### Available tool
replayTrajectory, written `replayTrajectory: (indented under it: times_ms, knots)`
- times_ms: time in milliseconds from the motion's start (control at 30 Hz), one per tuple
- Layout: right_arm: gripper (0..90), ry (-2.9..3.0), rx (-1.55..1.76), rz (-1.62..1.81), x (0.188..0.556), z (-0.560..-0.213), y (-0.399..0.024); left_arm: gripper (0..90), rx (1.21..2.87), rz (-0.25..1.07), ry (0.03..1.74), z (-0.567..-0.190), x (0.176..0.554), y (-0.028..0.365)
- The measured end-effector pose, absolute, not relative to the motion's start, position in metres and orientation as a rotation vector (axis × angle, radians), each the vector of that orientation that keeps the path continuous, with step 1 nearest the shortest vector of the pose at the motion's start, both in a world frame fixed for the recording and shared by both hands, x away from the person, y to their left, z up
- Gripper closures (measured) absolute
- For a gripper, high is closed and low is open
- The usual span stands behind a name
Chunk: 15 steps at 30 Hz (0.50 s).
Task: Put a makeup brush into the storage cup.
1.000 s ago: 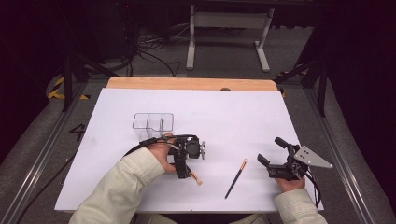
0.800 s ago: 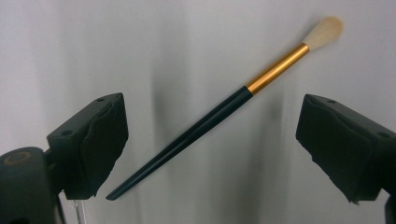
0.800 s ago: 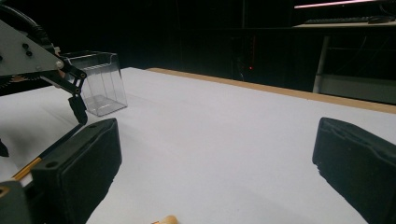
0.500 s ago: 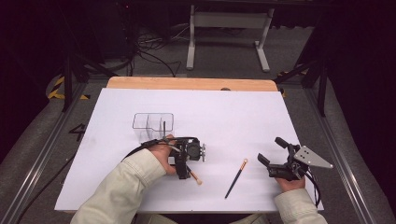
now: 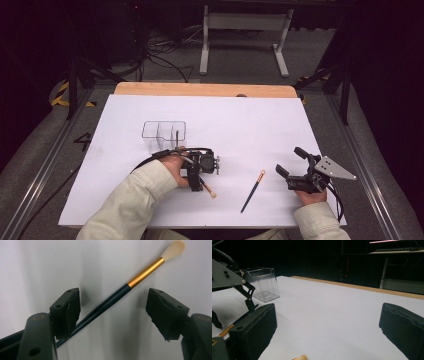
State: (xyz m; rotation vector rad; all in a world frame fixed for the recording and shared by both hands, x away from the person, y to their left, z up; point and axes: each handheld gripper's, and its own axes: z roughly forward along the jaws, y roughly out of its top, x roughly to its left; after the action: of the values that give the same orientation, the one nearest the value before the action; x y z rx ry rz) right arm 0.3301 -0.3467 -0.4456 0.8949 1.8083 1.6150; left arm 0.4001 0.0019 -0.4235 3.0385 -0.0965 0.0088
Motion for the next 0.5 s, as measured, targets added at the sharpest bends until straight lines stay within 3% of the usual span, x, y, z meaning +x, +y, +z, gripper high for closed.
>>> replayTrajectory:
  times_ms: [500]
  knots:
    - [1.8,1.815,0.897,1.613,0.3303,-0.4458,-0.3469,40.4,3.046,-0.019,-0.122,-0.4242,0.3993,0.0021]
